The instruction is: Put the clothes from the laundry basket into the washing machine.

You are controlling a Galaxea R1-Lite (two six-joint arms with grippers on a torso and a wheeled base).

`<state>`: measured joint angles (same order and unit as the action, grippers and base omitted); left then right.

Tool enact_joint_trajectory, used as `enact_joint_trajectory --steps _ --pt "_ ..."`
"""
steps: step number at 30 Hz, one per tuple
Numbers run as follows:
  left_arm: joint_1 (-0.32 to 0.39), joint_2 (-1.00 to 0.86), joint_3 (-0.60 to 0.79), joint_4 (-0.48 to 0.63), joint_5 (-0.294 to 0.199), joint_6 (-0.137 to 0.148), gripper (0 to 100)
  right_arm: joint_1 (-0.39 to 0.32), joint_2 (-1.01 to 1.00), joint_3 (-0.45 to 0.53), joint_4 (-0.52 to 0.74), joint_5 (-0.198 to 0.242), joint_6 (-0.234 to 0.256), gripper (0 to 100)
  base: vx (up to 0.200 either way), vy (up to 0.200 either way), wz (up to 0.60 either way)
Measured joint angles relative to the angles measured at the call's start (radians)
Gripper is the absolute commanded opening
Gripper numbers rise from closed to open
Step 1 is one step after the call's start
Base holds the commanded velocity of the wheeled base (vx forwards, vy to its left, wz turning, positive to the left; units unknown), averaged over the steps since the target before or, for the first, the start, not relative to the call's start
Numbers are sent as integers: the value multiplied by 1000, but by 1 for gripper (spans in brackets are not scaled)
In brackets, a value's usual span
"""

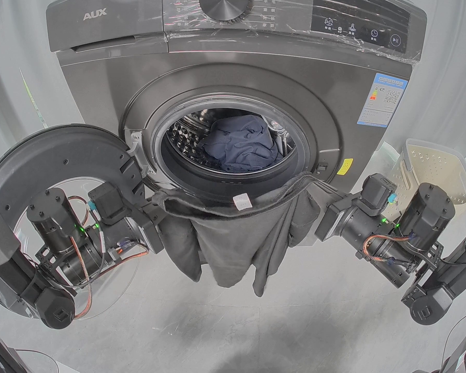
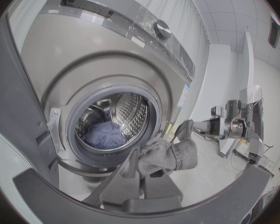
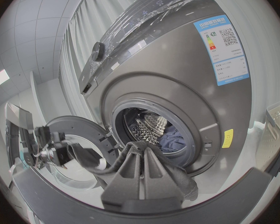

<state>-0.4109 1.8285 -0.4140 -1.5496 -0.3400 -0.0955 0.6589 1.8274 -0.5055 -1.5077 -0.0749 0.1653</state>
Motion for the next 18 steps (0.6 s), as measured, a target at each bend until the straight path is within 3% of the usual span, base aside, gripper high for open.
enact_joint_trajectory --steps 4,18 --pt "6 -26 -28 1 2 -4 0 -31 9 12 -1 20 -12 0 0 0 0" --pt "22 -45 -92 1 7 -9 0 -67 16 20 -1 23 -29 0 0 0 0"
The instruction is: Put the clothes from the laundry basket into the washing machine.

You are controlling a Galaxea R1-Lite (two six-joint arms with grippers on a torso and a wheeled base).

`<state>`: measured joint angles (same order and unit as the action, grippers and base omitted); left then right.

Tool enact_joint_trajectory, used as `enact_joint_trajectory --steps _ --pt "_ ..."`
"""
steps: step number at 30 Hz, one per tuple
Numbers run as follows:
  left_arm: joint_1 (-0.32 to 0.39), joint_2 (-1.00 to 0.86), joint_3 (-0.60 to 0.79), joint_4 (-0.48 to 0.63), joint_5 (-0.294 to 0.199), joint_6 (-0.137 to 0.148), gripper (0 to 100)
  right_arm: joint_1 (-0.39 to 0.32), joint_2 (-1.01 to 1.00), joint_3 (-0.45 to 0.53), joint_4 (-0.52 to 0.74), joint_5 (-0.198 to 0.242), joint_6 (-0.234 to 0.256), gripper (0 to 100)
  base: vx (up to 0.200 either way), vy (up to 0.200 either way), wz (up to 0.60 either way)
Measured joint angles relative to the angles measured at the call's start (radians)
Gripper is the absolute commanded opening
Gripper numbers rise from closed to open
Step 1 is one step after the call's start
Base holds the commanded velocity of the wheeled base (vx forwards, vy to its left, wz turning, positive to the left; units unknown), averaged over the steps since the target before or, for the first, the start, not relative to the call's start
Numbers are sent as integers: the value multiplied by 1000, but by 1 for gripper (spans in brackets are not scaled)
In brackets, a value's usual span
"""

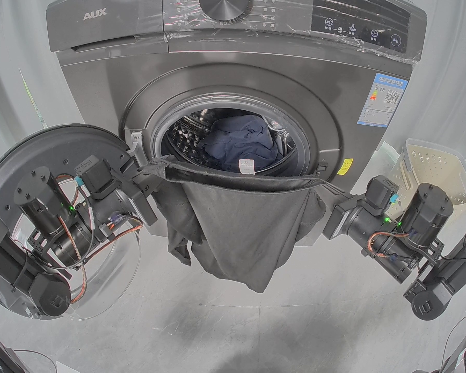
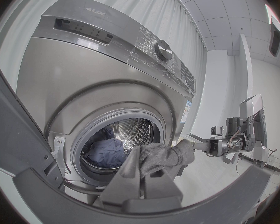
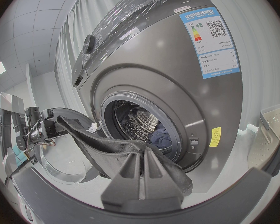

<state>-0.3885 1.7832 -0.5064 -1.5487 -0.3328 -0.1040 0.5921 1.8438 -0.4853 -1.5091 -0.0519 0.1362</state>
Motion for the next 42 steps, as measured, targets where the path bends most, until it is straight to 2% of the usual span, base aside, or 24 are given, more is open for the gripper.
enact_joint_trajectory --steps 12,24,33,42 --pt "-6 -1 9 0 0 8 0 17 -23 -11 9 -6 -1 0 0 0 0" --pt "-42 9 31 0 0 3 0 -19 -61 -5 13 -7 0 0 0 0 0" --pt "-93 29 20 0 5 14 0 24 -71 -5 14 -11 2 0 0 0 0" --pt "-81 54 -5 0 7 15 0 13 -73 -8 14 -9 -1 0 0 0 0"
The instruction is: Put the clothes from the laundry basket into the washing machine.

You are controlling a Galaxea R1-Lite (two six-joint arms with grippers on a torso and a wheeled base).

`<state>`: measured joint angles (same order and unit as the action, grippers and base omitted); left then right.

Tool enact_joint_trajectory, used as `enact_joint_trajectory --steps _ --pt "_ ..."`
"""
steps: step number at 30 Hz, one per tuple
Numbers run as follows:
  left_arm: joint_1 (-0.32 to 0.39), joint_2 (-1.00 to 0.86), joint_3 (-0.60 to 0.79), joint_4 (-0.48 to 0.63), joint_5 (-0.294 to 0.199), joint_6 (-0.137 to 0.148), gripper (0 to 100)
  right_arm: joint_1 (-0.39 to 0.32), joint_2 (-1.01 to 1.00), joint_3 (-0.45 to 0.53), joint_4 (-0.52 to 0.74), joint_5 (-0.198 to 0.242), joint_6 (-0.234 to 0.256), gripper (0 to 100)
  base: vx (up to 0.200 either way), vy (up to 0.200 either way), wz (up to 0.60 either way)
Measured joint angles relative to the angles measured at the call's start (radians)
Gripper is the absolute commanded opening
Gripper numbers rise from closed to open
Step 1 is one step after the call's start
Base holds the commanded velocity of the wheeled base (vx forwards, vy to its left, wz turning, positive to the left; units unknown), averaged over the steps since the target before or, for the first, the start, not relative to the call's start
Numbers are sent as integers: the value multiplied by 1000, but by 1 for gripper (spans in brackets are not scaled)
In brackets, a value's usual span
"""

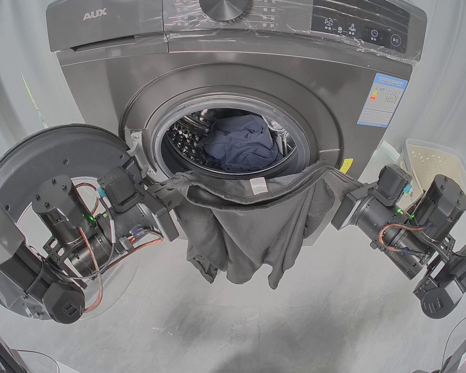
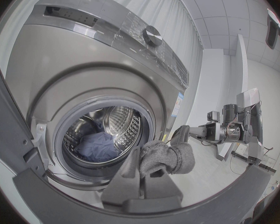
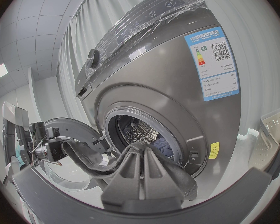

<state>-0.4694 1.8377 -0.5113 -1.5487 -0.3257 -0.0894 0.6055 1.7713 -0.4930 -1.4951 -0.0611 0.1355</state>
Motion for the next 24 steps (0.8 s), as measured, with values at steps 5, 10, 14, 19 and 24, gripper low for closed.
enact_joint_trajectory --steps 5,10,14,19,24 --pt "-4 -24 -6 1 -1 -2 0 -19 0 2 0 7 -1 0 0 0 0" --pt "-16 -29 -19 1 -3 -2 0 -22 2 14 1 9 -2 0 0 0 0" --pt "-39 -15 -52 1 -4 -1 0 -10 7 20 1 9 -1 0 0 0 0" --pt "-55 9 -64 1 -3 1 0 21 40 50 -9 12 3 0 0 0 0" --pt "-59 15 -73 0 -1 0 0 56 85 68 -27 20 12 100 0 0 0"
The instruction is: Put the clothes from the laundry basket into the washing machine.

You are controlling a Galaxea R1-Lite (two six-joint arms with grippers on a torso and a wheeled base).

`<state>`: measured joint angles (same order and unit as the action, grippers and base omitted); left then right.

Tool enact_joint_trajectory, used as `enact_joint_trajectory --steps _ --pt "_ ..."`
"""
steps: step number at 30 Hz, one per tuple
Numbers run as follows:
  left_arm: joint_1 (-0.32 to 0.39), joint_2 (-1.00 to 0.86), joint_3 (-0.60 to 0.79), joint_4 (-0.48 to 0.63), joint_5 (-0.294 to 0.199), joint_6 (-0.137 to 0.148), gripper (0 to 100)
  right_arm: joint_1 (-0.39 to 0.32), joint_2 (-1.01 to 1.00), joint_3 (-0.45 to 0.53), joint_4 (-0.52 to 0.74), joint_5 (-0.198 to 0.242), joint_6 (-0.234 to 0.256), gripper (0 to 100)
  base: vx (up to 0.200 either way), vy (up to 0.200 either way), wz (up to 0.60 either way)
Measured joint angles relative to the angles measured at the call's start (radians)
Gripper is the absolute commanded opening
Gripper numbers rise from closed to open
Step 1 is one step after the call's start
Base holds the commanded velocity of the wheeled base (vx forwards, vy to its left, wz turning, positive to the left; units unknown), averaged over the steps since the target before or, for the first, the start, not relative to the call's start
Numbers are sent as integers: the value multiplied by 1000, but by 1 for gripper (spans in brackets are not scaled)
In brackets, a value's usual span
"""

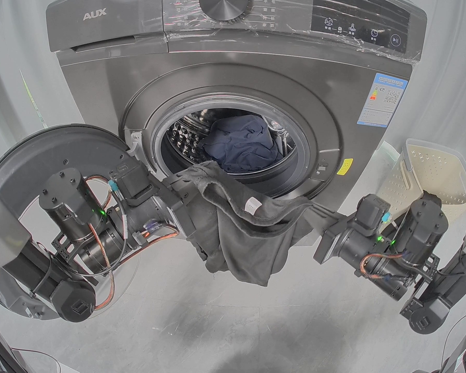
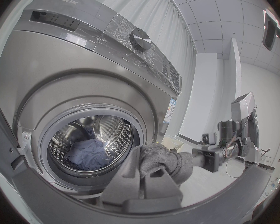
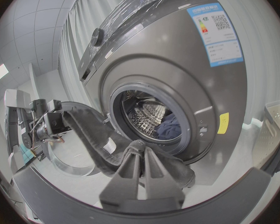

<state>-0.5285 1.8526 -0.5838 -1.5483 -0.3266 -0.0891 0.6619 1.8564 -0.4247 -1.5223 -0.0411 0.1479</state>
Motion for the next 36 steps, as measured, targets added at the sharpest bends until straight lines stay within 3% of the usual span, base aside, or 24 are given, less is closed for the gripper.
enact_joint_trajectory --steps 9,16,20,29,36 --pt "0 -7 -7 0 10 0 0 144 56 149 -11 8 7 100 0 0 0" --pt "1 -22 -14 0 13 -1 0 176 108 164 -13 20 8 100 0 0 0" --pt "0 -30 -16 0 13 -3 0 167 143 124 -13 17 9 100 0 0 0" --pt "-8 -61 -15 0 8 -6 0 104 251 -76 -10 16 6 100 0 0 0" --pt "-17 -72 -22 0 11 -6 0 117 356 -181 -13 19 2 100 0 0 0"
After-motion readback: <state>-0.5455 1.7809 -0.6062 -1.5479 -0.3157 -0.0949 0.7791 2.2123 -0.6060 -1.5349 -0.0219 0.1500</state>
